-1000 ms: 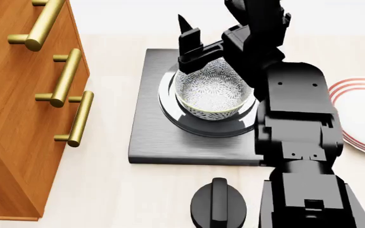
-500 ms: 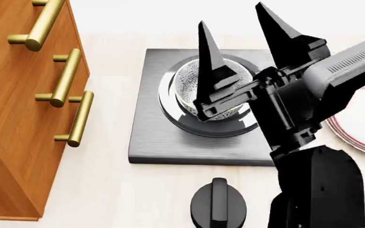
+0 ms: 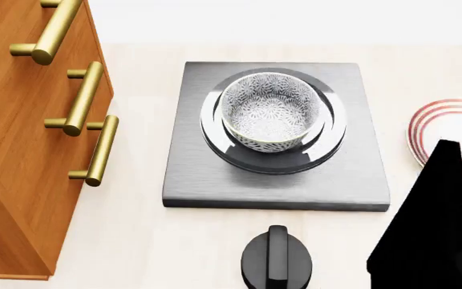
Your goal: Put the bowl on the stove.
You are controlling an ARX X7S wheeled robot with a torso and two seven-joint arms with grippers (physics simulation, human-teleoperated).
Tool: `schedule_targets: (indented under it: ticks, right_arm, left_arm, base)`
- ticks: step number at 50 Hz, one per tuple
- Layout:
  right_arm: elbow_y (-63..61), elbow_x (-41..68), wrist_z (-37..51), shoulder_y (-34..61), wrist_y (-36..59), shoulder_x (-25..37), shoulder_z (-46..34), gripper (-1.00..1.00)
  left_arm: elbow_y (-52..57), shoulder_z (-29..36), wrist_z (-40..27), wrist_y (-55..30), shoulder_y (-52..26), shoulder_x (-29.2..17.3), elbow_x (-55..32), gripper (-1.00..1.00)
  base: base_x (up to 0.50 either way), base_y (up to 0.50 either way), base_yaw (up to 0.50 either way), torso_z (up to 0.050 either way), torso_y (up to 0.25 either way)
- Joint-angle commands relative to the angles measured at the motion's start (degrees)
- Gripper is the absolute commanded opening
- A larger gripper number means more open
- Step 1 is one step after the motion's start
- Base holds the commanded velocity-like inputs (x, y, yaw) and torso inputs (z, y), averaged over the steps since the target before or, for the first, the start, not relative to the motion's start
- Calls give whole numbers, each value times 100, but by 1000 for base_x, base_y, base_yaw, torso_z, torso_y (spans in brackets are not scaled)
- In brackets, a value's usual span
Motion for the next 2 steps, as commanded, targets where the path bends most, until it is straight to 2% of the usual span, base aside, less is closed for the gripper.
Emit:
schedule_targets:
  ticks: [1,2]
  right_arm:
    - [-497,993,-289,-558,-362,-48,254,100]
    - [-508,1052,-318,-575,-390,-49,253,100]
  left_arm:
    - [35,-274,234,57,57,116,-163,100]
    - [35,-272,233,55,57,115,-161,100]
  base:
    - [0,0,0,0,0]
    - [0,0,0,0,0]
